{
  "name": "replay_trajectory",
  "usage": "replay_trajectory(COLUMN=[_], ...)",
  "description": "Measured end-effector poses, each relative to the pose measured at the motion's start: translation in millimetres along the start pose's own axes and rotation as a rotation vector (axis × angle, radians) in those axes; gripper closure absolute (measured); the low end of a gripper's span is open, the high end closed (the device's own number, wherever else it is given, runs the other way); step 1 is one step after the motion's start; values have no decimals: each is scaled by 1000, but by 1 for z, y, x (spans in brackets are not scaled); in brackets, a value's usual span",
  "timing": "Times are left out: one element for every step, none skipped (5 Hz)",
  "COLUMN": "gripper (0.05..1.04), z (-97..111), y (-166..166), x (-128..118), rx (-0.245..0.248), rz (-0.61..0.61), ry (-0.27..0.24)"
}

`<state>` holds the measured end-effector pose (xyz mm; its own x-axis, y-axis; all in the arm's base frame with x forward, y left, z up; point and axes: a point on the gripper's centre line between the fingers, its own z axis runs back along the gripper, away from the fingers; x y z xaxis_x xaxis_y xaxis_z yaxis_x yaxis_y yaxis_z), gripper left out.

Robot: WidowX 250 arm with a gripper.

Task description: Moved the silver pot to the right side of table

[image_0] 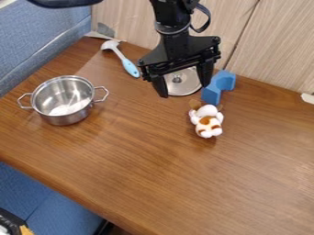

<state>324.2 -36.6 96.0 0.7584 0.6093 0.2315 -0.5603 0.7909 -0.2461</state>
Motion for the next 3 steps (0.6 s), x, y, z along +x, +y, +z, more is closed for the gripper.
replay_trajectory(gripper=[82,82,82], z=[-8,-10,-5], y=[4,18,30], x=[-4,0,8], rx=[22,47,83], rz=[-4,-35,-88], ry=[24,27,-6])
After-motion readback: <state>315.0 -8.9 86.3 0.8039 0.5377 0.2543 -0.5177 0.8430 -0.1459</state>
